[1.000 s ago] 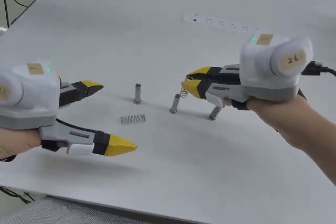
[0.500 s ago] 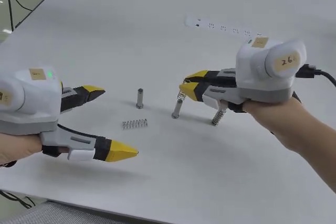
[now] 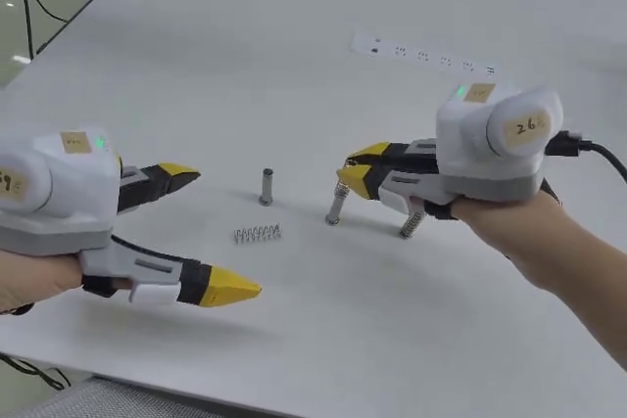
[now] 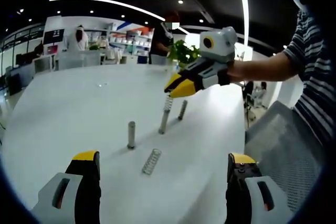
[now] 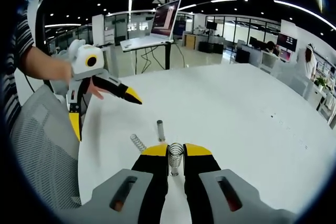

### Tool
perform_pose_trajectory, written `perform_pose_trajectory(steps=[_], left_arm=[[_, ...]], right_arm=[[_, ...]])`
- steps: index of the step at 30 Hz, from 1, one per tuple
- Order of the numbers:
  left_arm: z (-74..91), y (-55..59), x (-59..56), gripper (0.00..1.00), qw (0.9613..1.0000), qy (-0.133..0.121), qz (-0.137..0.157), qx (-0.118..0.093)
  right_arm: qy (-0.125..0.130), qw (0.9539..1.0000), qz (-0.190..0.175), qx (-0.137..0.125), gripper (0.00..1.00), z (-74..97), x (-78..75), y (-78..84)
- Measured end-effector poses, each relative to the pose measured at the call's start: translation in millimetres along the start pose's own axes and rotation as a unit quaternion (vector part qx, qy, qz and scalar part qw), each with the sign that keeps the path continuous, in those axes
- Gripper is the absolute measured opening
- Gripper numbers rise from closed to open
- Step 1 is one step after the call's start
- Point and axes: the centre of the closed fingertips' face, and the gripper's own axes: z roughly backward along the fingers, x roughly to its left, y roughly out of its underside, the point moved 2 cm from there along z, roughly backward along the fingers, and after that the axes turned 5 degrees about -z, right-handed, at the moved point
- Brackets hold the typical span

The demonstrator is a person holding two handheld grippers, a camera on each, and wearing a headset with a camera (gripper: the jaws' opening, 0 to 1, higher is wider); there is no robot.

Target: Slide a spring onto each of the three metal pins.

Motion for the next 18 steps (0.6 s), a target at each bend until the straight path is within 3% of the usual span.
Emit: perform_pose_trajectory(steps=[18], left_arm=[[-0.2, 2.7, 0.0, 0.98, 1.0000, -0.001, 0.002, 0.002]], right_arm=[[0.008, 0.9987, 0.008, 0.051, 0.08, -16.9, -0.9, 27.3]])
